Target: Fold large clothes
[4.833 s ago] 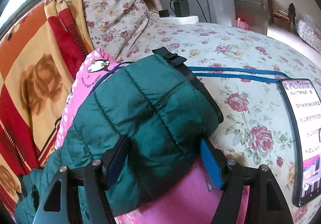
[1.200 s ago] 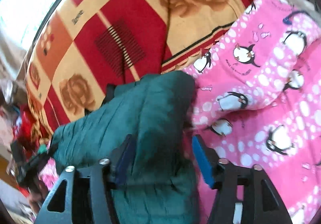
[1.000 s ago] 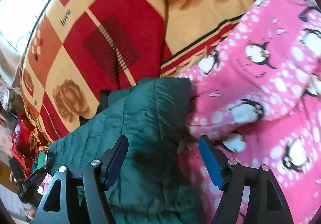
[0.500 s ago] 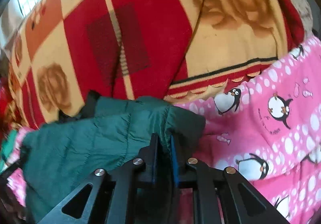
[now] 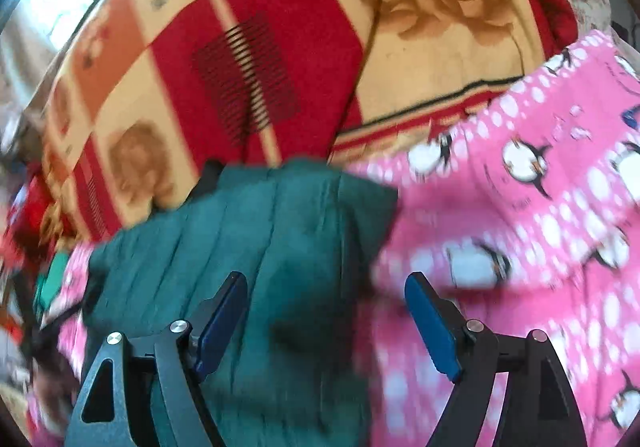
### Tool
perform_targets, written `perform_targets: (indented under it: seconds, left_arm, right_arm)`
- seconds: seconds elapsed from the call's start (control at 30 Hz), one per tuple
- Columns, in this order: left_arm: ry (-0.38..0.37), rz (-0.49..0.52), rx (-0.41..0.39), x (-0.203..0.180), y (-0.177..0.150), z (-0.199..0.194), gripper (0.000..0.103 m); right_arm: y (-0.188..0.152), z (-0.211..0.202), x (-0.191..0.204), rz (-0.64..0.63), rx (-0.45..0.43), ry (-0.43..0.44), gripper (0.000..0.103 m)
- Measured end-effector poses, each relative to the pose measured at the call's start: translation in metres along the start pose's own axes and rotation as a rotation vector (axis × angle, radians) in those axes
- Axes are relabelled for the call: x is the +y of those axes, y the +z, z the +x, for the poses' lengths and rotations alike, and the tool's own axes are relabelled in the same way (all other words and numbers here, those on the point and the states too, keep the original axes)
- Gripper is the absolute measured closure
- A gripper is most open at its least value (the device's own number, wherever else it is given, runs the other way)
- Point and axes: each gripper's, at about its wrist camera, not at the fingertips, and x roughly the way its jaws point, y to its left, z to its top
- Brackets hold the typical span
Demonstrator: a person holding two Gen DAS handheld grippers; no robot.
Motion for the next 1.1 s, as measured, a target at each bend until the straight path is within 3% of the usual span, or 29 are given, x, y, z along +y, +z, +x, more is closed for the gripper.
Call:
perform_targets:
  seconds: [0.1, 0.2, 0.3, 0.4, 0.5, 0.6, 0.7, 0.8, 0.87, 0.93, 1.1]
  left_arm:
    - [0.003, -0.004, 0.001, 0.000, -0.001, 0.000, 0.092]
    - [0.004, -0.008, 0.002, -0.001, -0.002, -0.001, 0.092]
    - [-0.008, -0.017, 0.003, -0.001, -0.002, -0.002, 0.092]
    - [-0.031, -0.021, 0.006, -0.001, -0.001, -0.001, 0.092]
    - [-0.036, 0.010, 0.010, -0.009, -0.003, 0.001, 0.089]
    - [-0.003, 0.064, -0.001, -0.021, -0.007, 0.003, 0.089]
    - [-0.020, 0.060, 0.012, -0.021, -0.007, 0.004, 0.089]
    - [-0.022, 0.044, 0.016, -0.018, -0.005, 0.003, 0.082]
    - [-0.019, 0.029, 0.019, -0.015, -0.005, 0.003, 0.073]
    - [-0.026, 0.006, 0.019, -0.012, -0.003, 0.001, 0.051]
    - [0.014, 0.001, -0.056, -0.011, -0.002, -0.018, 0.045]
  right_arm:
    - [-0.033, -0.010, 0.004, -0.062, 0.063, -0.009, 0.024]
    - [-0.053, 0.005, 0.015, -0.150, 0.123, -0.055, 0.024]
    - [-0.056, 0.021, 0.027, -0.204, 0.071, -0.106, 0.024]
    - [-0.045, 0.025, 0.024, -0.150, -0.023, -0.141, 0.034]
    - [-0.031, 0.016, 0.011, -0.045, -0.111, -0.169, 0.035]
    - [-0.036, 0.026, 0.005, -0.019, -0.081, -0.216, 0.035]
    - [-0.041, 0.034, -0.004, 0.029, -0.041, -0.207, 0.035]
    - [-0.043, 0.022, -0.009, 0.045, -0.035, -0.185, 0.035]
    - [-0.045, 0.008, -0.007, 0.045, -0.019, -0.172, 0.035]
    - [-0.050, -0.007, -0.001, 0.038, -0.024, -0.177, 0.035]
    - [-0.044, -0.045, 0.025, 0.009, -0.102, -0.172, 0.035]
